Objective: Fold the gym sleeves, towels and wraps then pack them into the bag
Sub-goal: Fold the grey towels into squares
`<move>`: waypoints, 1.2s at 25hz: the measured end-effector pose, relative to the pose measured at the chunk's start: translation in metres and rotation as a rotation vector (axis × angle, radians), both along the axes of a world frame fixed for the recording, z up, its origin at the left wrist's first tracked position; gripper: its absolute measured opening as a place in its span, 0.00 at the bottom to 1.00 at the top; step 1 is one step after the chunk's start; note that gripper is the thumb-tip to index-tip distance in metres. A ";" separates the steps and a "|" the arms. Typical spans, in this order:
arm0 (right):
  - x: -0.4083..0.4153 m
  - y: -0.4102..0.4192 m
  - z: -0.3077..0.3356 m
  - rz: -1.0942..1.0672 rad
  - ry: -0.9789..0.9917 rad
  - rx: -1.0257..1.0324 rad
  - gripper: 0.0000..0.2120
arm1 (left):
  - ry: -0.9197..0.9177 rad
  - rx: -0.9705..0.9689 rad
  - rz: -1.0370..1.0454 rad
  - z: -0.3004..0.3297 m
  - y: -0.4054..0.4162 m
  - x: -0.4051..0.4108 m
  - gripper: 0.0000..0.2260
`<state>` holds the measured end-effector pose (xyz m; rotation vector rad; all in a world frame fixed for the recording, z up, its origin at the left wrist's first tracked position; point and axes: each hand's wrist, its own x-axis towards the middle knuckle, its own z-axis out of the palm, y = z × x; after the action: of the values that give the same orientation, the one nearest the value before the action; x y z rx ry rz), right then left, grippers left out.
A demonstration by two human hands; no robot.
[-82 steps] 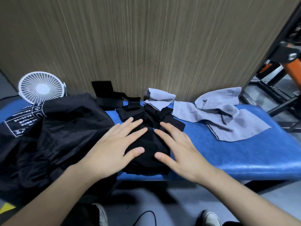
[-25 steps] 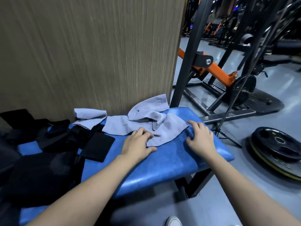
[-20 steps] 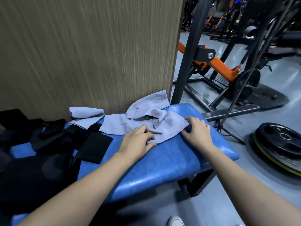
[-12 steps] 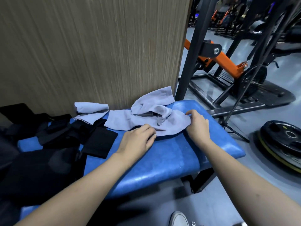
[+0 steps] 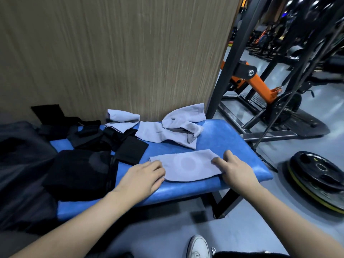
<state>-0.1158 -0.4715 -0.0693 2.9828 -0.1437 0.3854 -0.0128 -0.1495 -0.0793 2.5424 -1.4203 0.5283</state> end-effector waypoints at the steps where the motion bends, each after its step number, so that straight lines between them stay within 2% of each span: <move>1: -0.005 0.005 0.001 0.019 0.002 -0.003 0.16 | 0.019 -0.002 -0.003 0.002 0.007 -0.003 0.10; 4: -0.016 0.013 0.000 0.031 0.020 0.058 0.20 | 0.068 0.003 0.017 0.011 0.016 -0.007 0.15; 8: -0.027 0.014 -0.001 0.006 0.111 0.190 0.30 | 0.081 0.044 0.040 0.020 0.026 -0.005 0.17; 11: -0.026 0.012 0.010 -0.026 0.088 0.458 0.28 | 0.110 -0.041 0.093 0.022 0.032 -0.005 0.12; 13: -0.024 0.015 0.014 -0.044 0.017 0.582 0.25 | 0.184 -0.093 0.159 0.015 0.030 -0.005 0.14; 15: -0.023 0.019 0.011 -0.028 0.044 0.553 0.20 | 0.241 -0.023 0.188 0.011 0.028 -0.007 0.20; 18: -0.018 0.017 0.000 -0.037 0.233 0.370 0.30 | 0.256 0.138 0.198 0.004 0.027 -0.009 0.35; 20: -0.015 0.016 0.000 -0.049 0.256 0.377 0.28 | 0.331 0.163 0.207 -0.004 0.029 -0.009 0.40; 24: -0.012 0.022 0.003 -0.071 0.153 0.498 0.24 | 0.313 0.042 0.240 -0.002 0.027 -0.013 0.33; 26: -0.012 0.029 0.006 -0.086 0.144 0.618 0.23 | 0.354 0.026 0.227 -0.004 0.026 -0.015 0.33; 30: -0.009 0.042 0.021 -0.249 0.156 0.813 0.24 | 0.368 0.031 0.221 -0.002 0.024 -0.016 0.30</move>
<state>-0.1250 -0.4294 -0.0482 3.6830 -0.8249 0.0573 -0.0285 -0.1256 -0.0817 2.6589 -1.0364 0.0579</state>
